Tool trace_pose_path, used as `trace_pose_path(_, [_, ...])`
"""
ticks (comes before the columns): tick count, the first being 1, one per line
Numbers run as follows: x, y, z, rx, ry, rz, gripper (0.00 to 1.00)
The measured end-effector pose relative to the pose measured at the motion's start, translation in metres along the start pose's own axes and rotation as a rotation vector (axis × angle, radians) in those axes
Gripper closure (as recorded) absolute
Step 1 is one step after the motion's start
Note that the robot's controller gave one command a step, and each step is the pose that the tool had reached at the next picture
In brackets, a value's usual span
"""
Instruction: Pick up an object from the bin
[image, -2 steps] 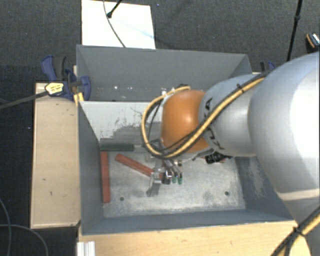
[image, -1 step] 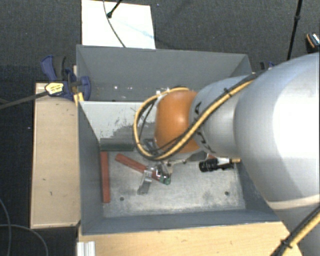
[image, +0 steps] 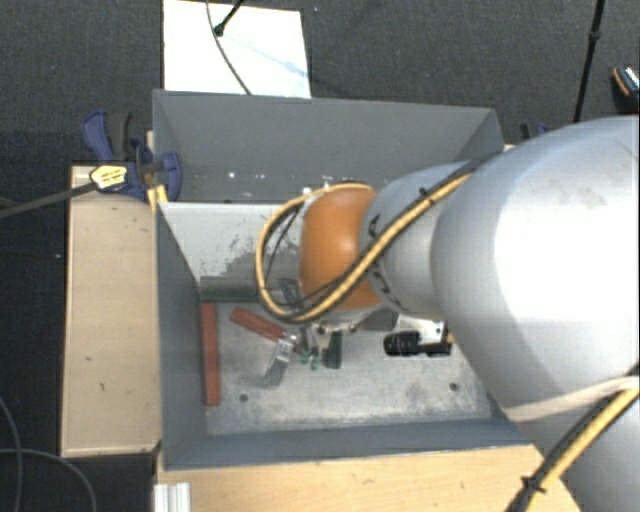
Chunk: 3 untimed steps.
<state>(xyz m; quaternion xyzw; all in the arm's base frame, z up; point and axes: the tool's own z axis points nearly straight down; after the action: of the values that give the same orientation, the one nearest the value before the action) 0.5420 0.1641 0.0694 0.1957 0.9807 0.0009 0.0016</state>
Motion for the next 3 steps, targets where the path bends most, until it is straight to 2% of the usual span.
trace_pose_path(1, [0.014,0.023,-0.001,-0.004,-0.004,0.078,0.0])
trace_pose_path(2, [0.014,0.022,-0.001,-0.002,-0.004,0.076,1.0])
trace_pose_path(3, [0.012,0.023,-0.059,-0.002,-0.002,0.07,1.0])
